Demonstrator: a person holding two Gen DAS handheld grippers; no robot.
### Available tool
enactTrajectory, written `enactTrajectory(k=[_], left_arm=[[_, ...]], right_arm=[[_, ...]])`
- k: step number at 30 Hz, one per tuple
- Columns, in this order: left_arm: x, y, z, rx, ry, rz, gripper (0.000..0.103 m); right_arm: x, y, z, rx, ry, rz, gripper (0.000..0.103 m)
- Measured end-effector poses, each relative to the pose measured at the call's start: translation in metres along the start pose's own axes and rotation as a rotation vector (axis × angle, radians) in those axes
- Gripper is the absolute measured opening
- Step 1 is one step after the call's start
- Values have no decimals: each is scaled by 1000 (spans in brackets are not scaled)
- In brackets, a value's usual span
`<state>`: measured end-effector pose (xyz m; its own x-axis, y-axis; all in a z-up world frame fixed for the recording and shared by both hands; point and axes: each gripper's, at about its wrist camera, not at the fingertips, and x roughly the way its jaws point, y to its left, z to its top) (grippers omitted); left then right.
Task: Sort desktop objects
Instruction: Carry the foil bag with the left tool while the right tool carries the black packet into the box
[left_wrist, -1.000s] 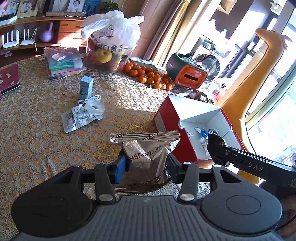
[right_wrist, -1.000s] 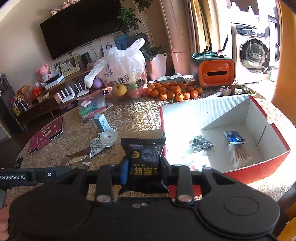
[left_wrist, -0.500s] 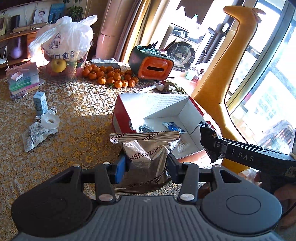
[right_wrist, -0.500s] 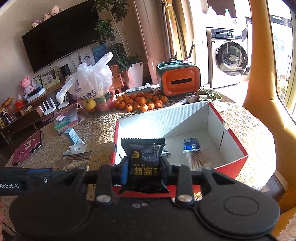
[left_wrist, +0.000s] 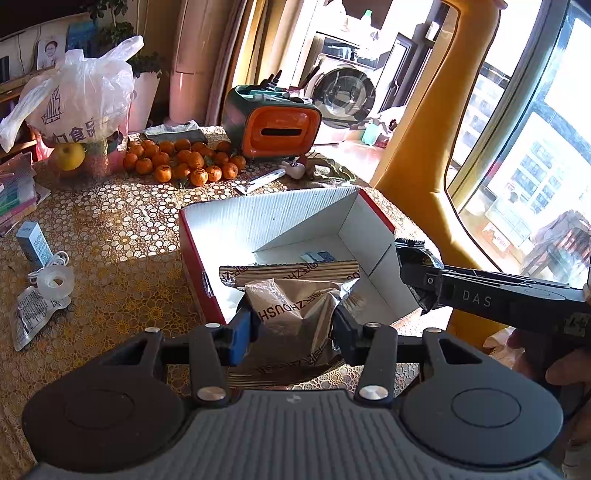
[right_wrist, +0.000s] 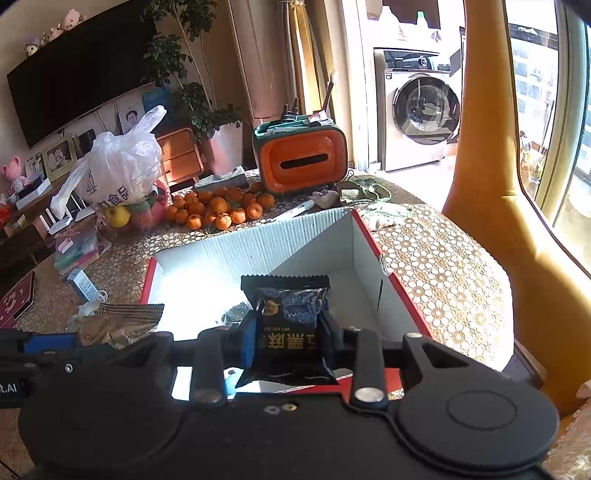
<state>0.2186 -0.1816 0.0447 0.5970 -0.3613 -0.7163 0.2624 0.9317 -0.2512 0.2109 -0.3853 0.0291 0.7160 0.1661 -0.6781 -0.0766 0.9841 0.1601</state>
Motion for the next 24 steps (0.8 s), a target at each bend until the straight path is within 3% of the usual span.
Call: enactTrajectory(k=[12,24], left_arm=[[63,3,30,22,54,40,46],[118,7,48,91,117,78,46]], right_arm=[[48,-4,-2,-10,79,5,33],[88,15,-13,-124,171,17,33]])
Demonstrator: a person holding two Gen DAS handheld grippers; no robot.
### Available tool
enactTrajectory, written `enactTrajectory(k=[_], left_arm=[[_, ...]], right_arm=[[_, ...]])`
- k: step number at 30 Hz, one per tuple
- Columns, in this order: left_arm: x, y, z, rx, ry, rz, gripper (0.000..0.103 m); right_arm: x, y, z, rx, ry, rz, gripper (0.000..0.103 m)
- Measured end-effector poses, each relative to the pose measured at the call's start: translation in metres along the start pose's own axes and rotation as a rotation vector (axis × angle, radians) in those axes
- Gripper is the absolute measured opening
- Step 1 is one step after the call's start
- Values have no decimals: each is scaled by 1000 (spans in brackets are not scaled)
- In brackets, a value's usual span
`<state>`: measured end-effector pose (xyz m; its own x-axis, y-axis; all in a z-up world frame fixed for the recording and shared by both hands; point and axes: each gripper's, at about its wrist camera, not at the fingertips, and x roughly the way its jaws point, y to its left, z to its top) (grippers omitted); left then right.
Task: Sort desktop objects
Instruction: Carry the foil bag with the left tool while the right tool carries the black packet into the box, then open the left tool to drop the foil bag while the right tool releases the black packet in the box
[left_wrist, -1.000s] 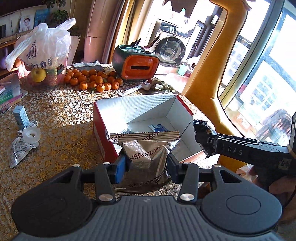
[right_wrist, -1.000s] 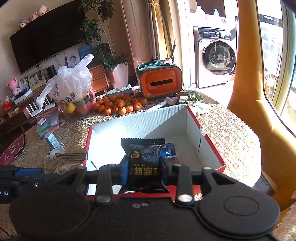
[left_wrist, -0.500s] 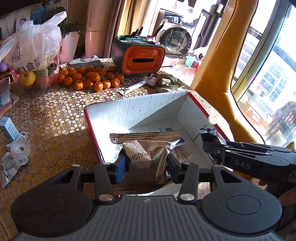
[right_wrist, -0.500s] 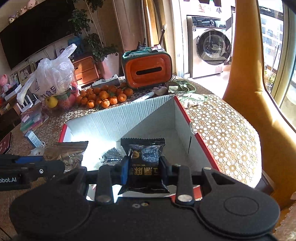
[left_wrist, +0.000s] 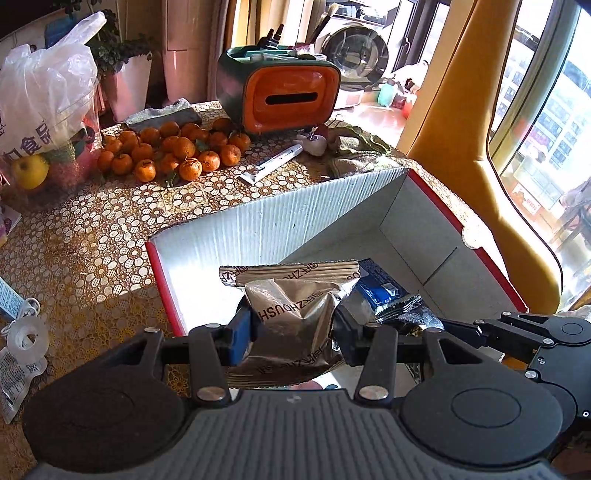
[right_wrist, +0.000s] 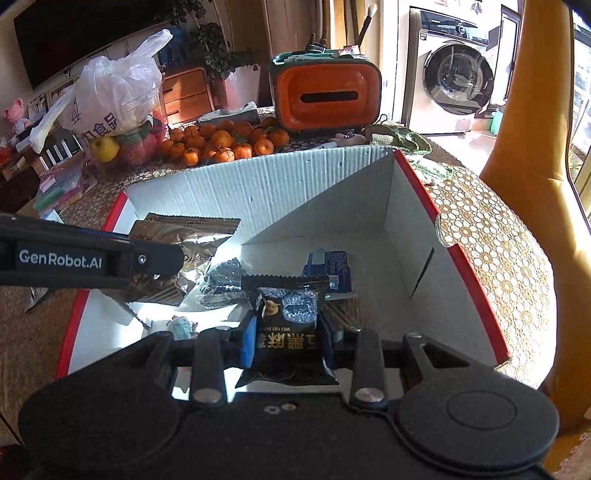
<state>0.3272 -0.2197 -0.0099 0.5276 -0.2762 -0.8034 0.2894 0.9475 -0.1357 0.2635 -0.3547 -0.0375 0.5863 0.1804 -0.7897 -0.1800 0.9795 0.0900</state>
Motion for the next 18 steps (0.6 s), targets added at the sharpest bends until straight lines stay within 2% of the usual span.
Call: enactTrajectory(k=[8,18], left_arm=[[31,-5,6,38,44,27,46],[52,-8,1,72,87,10,46]], right_arm=[[23,11,-1,-33,53,-9,33],[36,13,-3,-76,103,-15,33]])
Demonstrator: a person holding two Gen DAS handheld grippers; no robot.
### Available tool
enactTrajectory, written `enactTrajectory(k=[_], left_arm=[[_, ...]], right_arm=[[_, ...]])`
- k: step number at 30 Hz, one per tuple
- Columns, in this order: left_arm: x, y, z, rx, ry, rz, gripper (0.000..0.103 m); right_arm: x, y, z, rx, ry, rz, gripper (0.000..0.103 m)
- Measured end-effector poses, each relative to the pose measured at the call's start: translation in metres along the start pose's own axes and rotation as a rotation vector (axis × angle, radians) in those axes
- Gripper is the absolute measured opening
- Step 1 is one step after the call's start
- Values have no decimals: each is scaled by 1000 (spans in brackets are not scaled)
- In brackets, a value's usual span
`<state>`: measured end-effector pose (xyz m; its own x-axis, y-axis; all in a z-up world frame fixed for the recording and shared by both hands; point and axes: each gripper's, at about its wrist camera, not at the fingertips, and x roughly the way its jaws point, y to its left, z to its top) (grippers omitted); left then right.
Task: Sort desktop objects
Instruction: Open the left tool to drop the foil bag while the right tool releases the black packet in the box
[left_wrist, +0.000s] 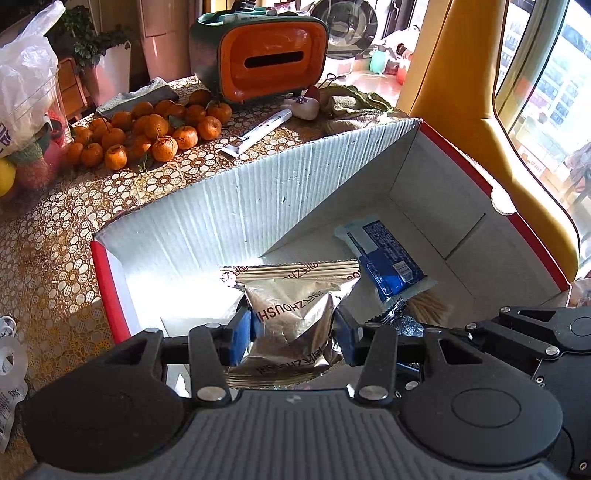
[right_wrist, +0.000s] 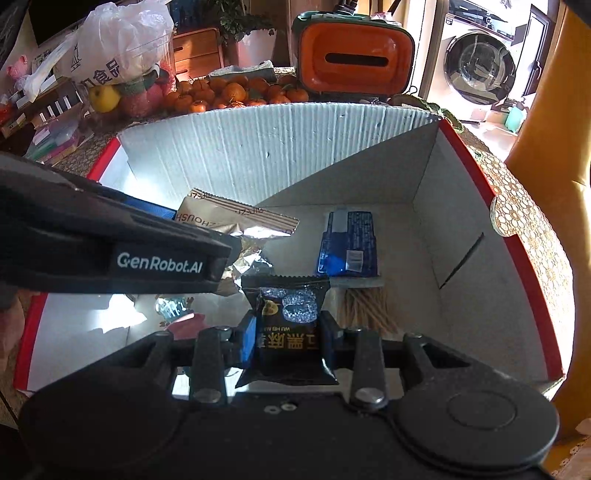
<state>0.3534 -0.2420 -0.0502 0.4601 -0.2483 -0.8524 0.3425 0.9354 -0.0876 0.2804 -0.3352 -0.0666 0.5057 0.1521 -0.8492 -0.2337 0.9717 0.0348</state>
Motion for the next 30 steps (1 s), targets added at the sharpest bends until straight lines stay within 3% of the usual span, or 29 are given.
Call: enactTrajectory(k=[14,18,24,30], left_arm=[[9,-1,0,-14,37,-24,49],[6,-1,-1,-18,39,-20,50],[-9,-1,-3,-39,15,-28,51],[-25,-3,-5,-34,-10,-24,60]], right_arm=[[5,-3,-3,-4,37,21,38],[-2,-5,-3,7,17,26,46],[-17,-5,-6,-20,-11,14,49],[-35,-5,-8,-36,-53,13,53]])
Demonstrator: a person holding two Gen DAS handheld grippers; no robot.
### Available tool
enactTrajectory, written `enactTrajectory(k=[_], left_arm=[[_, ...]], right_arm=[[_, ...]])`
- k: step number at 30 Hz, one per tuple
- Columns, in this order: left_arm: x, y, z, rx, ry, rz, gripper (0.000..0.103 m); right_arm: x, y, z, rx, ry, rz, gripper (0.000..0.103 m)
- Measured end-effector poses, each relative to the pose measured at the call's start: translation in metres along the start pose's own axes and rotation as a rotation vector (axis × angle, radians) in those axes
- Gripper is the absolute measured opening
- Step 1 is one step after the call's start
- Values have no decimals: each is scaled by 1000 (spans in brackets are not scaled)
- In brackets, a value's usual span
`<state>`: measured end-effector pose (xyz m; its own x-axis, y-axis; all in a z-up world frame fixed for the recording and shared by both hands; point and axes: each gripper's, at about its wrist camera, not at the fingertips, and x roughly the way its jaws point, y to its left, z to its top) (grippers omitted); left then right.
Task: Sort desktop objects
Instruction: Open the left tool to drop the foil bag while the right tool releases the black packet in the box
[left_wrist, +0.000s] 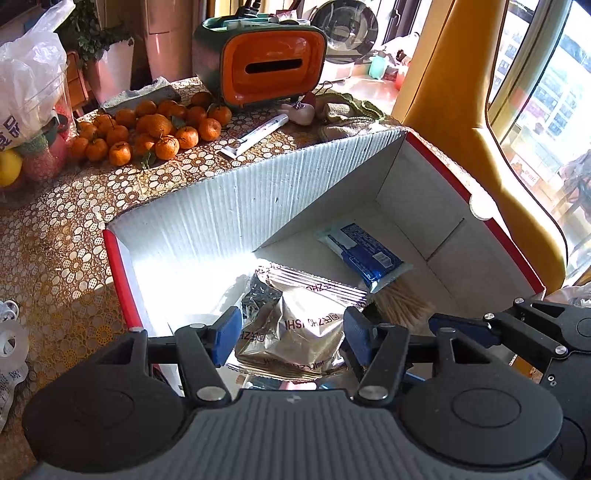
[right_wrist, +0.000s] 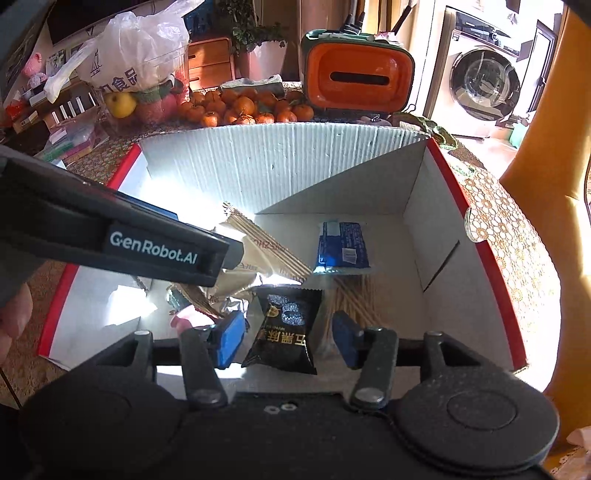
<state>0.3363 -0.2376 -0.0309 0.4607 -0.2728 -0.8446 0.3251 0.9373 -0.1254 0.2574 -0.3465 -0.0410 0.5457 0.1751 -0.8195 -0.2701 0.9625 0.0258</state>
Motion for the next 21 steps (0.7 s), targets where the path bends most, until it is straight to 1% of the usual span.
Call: enactTrajectory(k=[9,12,17,20,21], left_arm=[[-29,-1,-12,-13,-35,-25,61],[-41,-3,-17,-12,-56,-20,61],[-65,-2,-27,-25,-91,-49,64],[-79,0,-34,-26,-112,-57,65],[-83,1,-37,-28,-117,-59,65]], right_arm=[[-25,2,-4,7,-55,16,61],[-34,3,-6,6,-73,25,63],[-52,5,-10,-3,-117,31,66],[-61,6,-11,2,-136,32,73],[-64,6,-13,6,-142,39,73]])
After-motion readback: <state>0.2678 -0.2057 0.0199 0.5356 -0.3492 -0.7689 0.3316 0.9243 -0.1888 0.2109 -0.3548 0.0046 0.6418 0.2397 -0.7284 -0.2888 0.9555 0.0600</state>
